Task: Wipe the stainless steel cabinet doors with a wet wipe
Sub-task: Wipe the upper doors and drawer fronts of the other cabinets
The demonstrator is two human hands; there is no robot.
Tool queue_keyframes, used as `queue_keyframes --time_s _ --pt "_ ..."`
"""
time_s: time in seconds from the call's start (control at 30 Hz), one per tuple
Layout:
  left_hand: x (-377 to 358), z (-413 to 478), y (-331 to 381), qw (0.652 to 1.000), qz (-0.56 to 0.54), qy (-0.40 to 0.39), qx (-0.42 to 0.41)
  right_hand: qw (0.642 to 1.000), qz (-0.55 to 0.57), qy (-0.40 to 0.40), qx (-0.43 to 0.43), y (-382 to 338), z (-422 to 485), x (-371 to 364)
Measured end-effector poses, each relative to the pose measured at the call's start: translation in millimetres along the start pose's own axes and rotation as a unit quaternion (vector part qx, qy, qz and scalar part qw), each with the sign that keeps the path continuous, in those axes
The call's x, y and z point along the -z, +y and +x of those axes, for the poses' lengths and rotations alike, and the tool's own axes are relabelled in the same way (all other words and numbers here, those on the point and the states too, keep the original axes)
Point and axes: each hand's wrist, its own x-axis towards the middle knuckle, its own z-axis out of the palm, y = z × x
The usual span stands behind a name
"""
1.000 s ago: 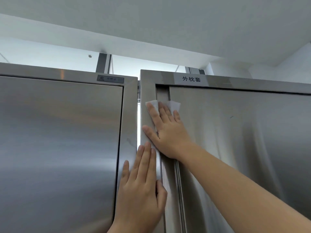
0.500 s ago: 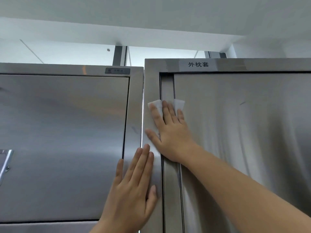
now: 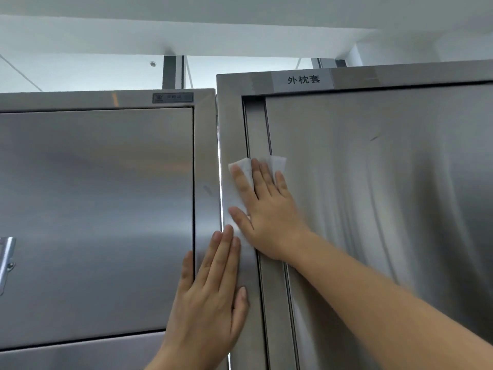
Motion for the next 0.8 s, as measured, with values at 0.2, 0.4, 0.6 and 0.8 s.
queue_keyframes --time_s 0.2,0.4,0.6,0.8 --pt "-2 -2 0 1.000 -0.009 0.000 0.004 0.997 0.010 -0.046 -0.058 2 44 19" --pt "-5 -11 5 1.000 -0.006 0.007 0.002 0.999 0.031 -0.005 -0.029 -8 0 3" --pt "-5 -24 10 1.000 -0.025 -0.003 0.015 0.999 0.012 -0.031 -0.027 -8 -9 4" --pt "-6 -26 12 0.999 -0.037 0.002 0.021 0.996 0.034 -0.014 -0.083 -19 5 3"
